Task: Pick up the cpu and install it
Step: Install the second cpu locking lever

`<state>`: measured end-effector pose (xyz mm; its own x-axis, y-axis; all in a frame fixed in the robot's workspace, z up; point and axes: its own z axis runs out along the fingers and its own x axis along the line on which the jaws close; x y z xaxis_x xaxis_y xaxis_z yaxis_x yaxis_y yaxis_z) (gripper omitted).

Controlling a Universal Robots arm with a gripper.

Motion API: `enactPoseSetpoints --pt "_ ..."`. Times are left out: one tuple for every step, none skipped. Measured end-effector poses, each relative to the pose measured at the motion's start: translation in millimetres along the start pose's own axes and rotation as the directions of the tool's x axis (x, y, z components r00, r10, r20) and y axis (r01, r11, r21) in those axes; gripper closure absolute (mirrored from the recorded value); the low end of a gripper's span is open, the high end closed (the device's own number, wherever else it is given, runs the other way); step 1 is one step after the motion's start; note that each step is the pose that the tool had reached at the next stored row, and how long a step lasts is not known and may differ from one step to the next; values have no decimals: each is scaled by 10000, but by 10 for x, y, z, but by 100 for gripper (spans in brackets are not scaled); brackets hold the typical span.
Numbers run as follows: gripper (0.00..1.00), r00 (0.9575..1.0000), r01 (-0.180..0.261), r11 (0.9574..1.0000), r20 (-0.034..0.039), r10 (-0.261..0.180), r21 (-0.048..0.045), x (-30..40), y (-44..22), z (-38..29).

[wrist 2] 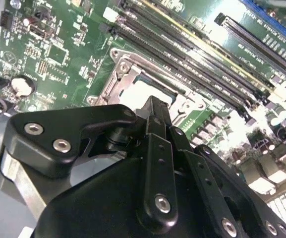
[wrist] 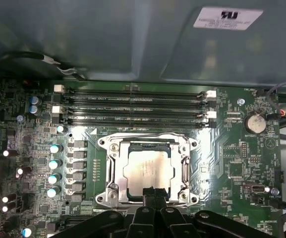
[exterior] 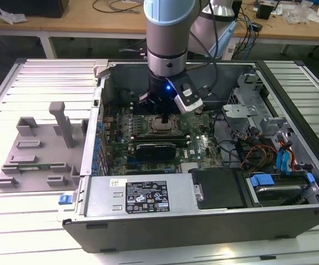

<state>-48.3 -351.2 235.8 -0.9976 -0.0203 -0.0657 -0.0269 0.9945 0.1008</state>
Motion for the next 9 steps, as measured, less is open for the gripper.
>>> enactPoseSetpoints --pt "89 10000 1 10000 1 -1 -2 0 0 0" --pt "89 10000 0 10000 0 0 0 0 0 -2" --pt "89 10000 -1 10000 0 1 0 0 0 -3" --pt "89 10000 -1 10000 0 1 0 0 0 -4" --pt "89 10000 -1 10000 0 1 1 0 0 -6" --pt "89 10000 -1 10000 -1 1 1 0 1 -8" --pt "89 10000 -1 10000 -1 1 1 0 1 -9" --pt "89 10000 -1 10000 -1 1 2 0 1 -11" --pt "89 10000 -1 10000 0 1 1 0 1 -12"
